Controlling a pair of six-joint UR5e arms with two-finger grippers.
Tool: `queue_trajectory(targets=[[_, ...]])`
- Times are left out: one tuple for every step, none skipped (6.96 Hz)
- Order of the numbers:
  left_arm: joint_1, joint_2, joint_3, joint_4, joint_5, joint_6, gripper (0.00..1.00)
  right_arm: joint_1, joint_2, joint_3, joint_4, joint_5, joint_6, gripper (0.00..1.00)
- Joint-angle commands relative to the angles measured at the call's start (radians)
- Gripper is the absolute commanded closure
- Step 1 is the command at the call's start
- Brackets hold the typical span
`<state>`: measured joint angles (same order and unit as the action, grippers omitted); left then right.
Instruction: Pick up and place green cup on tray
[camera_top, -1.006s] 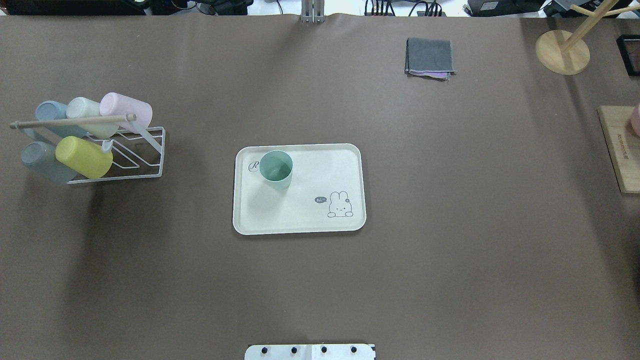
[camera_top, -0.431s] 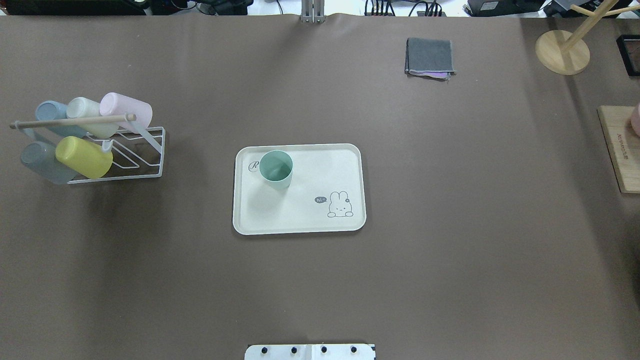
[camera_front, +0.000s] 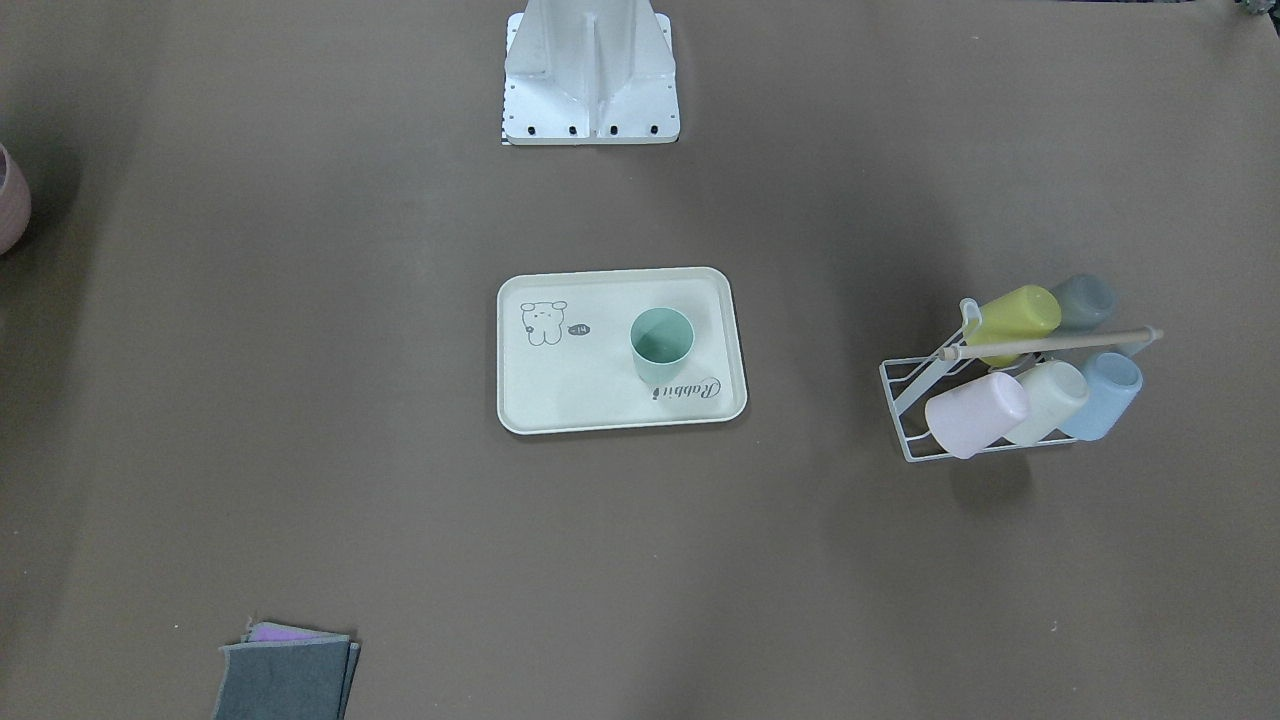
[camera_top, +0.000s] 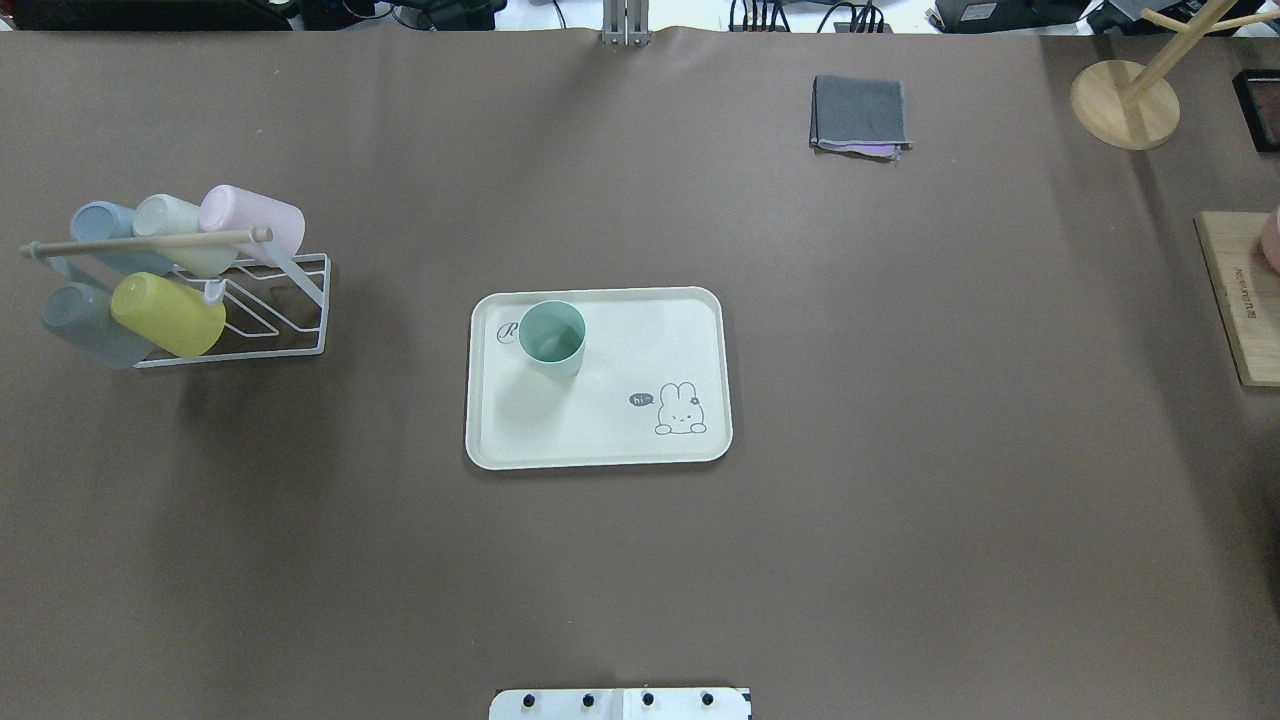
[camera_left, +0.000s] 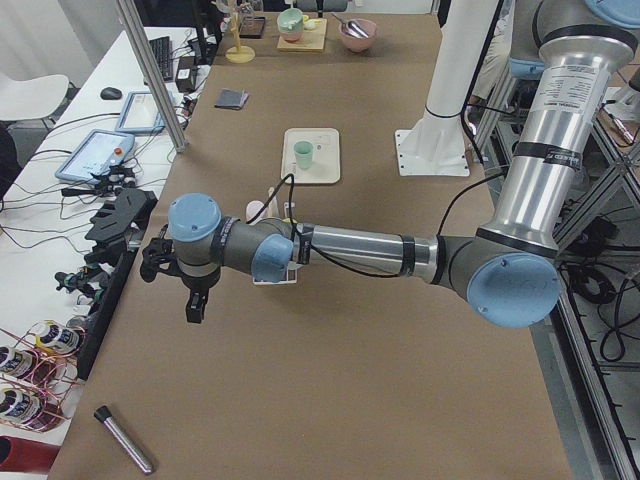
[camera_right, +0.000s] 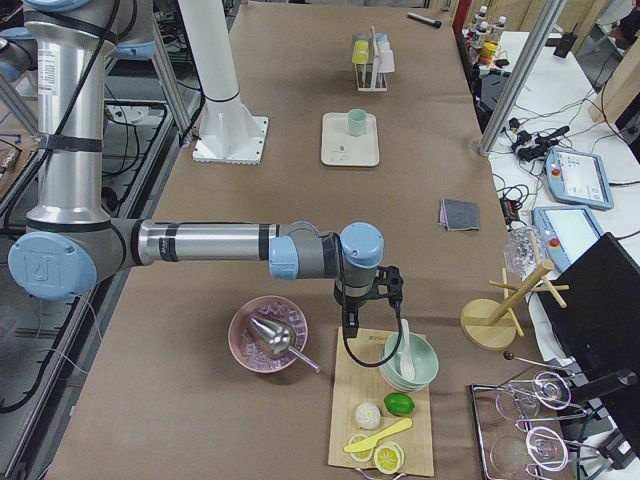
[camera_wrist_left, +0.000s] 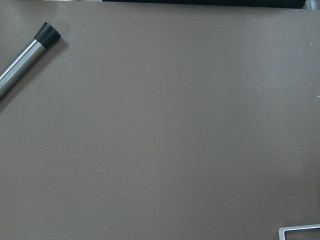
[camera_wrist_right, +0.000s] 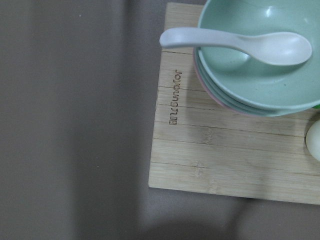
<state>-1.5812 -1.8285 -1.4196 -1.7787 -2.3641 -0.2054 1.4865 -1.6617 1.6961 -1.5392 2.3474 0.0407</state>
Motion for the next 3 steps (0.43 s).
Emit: queue_trajectory(targets=[[0.023,-0.002,0.008,0.024,-0.016,0.001,0.02,0.000,0.000,-0.003,-0.001,0.000,0.001,0.00],[0.030,-0.001,0.017,0.110,-0.050,0.001,0.02,0.000,0.000,-0.004,-0.001,-0.002,0.002,0.00],[0.029,-0.003,0.019,0.143,-0.056,0.000,0.02,0.000,0.002,-0.004,-0.001,-0.002,0.002,0.00]])
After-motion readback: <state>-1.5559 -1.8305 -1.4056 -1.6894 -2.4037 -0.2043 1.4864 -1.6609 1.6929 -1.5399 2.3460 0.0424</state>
